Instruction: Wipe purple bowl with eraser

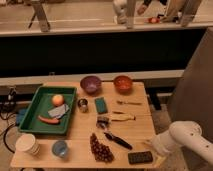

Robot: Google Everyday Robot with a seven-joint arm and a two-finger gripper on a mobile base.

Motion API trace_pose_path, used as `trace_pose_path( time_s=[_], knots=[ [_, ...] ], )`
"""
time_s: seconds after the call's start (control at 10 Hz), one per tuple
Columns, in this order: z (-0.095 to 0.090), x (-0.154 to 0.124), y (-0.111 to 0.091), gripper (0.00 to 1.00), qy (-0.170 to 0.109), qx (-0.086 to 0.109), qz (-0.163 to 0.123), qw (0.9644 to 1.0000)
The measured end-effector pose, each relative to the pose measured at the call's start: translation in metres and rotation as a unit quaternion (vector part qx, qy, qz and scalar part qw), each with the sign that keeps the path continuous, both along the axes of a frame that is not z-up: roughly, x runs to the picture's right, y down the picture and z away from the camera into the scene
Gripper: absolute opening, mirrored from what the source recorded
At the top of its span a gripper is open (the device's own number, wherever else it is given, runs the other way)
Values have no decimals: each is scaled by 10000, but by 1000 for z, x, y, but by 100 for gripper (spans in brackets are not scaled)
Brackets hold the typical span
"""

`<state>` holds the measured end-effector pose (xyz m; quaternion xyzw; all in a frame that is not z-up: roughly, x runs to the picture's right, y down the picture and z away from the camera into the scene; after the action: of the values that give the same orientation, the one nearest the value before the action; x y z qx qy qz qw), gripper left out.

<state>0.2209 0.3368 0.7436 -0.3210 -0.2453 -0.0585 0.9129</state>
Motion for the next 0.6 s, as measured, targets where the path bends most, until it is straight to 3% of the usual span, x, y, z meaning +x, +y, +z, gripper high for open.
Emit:
trace_pose_path(
  time_s=[0.3, 0.6],
  knots=[
    [-6, -13, -1, 49, -249, -70, 39, 9997],
    [-6, -20, 1, 19, -316, -195, -17, 9993]
  ],
)
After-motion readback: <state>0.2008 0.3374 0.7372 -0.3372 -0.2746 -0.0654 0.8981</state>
